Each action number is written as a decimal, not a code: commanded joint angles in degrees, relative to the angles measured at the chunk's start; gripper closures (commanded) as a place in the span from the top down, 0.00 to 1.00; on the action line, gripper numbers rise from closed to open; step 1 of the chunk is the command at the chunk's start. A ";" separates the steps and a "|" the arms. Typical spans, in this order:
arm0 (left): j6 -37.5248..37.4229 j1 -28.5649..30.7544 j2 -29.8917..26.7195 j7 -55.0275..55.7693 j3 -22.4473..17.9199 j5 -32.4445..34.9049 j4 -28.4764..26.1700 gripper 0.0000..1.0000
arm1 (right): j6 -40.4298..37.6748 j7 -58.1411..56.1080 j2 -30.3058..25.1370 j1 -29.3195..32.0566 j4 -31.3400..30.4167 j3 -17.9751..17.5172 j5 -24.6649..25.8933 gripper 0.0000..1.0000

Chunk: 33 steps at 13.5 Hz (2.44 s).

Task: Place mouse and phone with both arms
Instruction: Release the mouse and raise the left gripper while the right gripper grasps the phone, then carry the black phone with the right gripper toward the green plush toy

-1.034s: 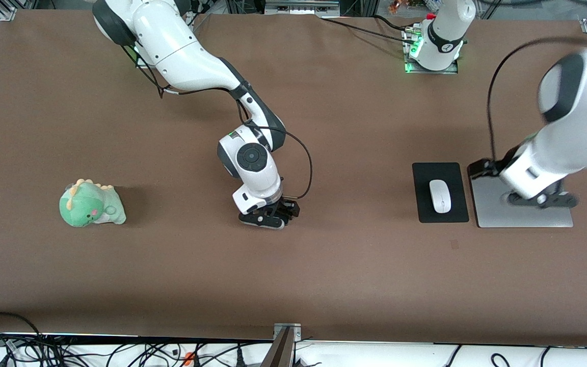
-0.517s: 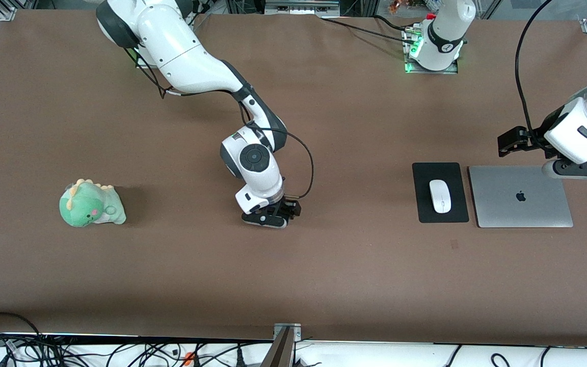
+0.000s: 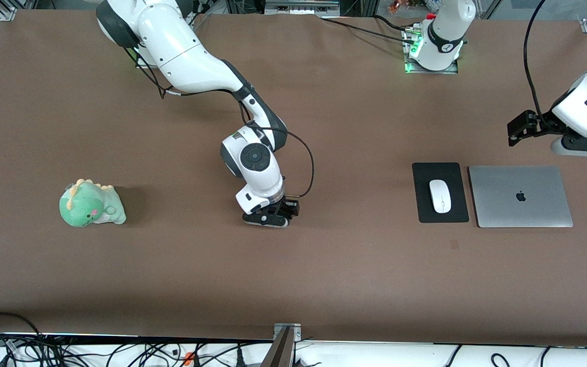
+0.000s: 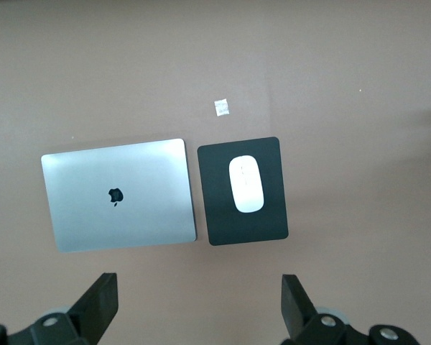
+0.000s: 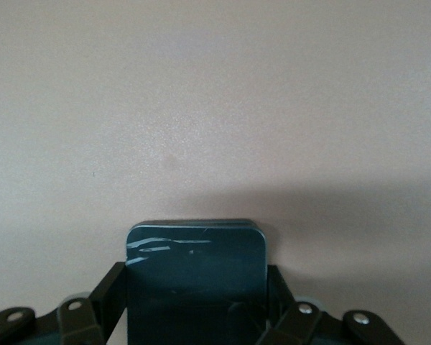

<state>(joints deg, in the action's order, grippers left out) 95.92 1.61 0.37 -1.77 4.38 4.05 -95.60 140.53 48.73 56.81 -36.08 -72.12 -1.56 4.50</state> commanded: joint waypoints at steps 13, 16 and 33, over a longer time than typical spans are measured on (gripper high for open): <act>-3.99 0.06 -1.16 -1.48 0.46 0.17 1.90 1.00 | -19.25 -31.82 -12.85 15.93 -6.96 0.07 -3.36 0.41; -4.34 0.06 -1.07 -1.40 0.46 0.17 2.08 1.00 | -18.55 -41.50 -13.74 22.96 -10.57 -0.02 -3.45 0.42; -7.42 -0.47 -1.07 -1.04 0.98 0.17 3.75 1.00 | -10.89 -44.43 -13.56 27.37 -19.20 2.44 -4.59 0.64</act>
<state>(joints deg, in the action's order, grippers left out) 89.83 1.09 -0.53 -1.83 5.26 4.04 -92.97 129.00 5.47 45.15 -9.42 -87.86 0.62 0.50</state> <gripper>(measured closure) 0.000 0.198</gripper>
